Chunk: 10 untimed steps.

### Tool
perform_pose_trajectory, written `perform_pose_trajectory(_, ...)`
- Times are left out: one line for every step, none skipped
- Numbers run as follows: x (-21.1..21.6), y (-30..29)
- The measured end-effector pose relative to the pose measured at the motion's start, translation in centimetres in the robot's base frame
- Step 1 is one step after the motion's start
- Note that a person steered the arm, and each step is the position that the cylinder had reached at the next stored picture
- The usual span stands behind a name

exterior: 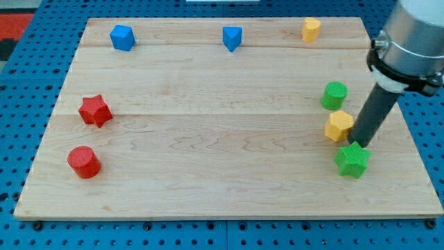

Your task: Move blue traingle towards green circle

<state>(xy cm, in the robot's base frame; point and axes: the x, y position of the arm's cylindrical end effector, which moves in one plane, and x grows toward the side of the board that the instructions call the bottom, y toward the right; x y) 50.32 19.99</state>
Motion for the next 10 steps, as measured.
perform_pose_trajectory(-0.3,0.8)
perform_pose_trajectory(-2.0,7.9)
perform_pose_trajectory(-10.6,7.8)
perform_pose_trajectory(-17.4,0.8)
perform_pose_trajectory(-17.4,-10.7)
perform_pose_trajectory(-15.8,-22.9)
perform_pose_trajectory(-21.9,-25.2)
perform_pose_trajectory(-25.6,-23.7)
perform_pose_trajectory(-25.6,-23.7)
perform_pose_trajectory(-25.3,-23.7)
